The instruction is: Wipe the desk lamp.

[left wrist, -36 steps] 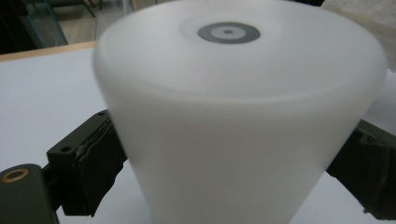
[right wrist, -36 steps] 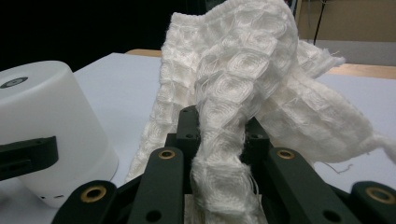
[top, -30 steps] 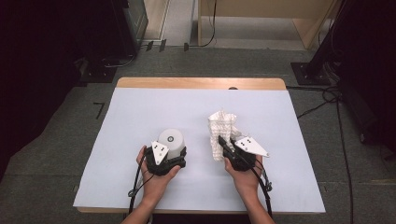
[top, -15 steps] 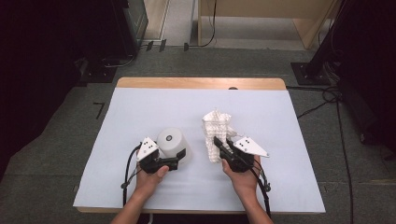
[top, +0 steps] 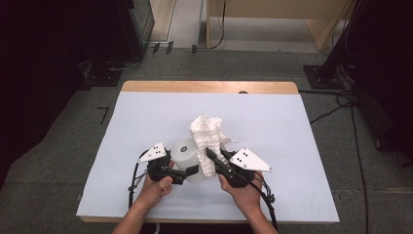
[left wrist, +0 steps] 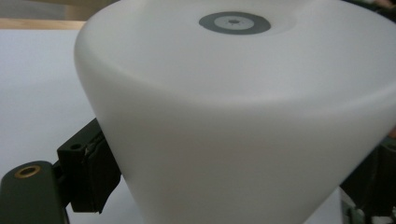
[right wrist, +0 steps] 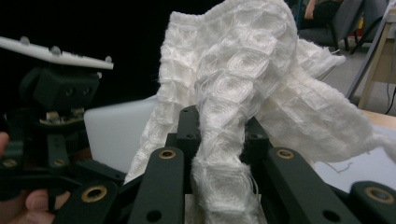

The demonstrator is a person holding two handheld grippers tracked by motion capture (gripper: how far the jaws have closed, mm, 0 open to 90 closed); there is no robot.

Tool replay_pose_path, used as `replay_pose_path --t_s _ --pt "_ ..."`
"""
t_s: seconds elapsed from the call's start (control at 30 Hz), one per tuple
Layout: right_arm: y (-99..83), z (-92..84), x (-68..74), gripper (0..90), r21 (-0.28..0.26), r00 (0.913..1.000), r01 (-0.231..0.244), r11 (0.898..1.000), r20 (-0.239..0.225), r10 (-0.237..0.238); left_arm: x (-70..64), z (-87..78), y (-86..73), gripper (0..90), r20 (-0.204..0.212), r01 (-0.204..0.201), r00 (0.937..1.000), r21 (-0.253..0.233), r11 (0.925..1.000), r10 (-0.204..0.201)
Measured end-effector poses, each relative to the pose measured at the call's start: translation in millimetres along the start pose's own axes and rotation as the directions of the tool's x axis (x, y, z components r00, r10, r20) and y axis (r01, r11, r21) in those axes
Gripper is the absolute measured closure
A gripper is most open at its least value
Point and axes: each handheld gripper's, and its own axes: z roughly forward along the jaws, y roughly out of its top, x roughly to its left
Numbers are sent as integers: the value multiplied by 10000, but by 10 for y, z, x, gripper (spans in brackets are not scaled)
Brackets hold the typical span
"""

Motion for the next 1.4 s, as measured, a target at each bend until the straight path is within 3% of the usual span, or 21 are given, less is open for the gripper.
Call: replay_pose_path --t_s 0.23,0.5,0.83,1.0,1.27,1.4 --pt "-133 92 23 753 449 10000 57 9990 3 -57 62 -93 52 88 30 347 9994 -310 9989 -346" --pt "-322 212 47 753 1081 10000 20 9941 -29 -17 180 -248 108 88 -365 588 9975 -655 9961 -613" --pt "-172 132 60 750 507 9999 101 9987 102 -107 53 -50 38 88 -543 -116 9984 274 9996 131" --pt "-127 103 44 748 337 9998 137 9993 118 -141 38 -34 39 88 -533 -154 9984 321 9994 171" --pt "-317 235 40 746 1290 9997 166 9915 129 -184 129 -179 99 88 -752 121 9971 -204 9997 -136" --pt "-368 267 13 747 1521 9994 206 9882 257 -248 158 -195 98 88 -1038 -17 9946 -292 9996 -13"
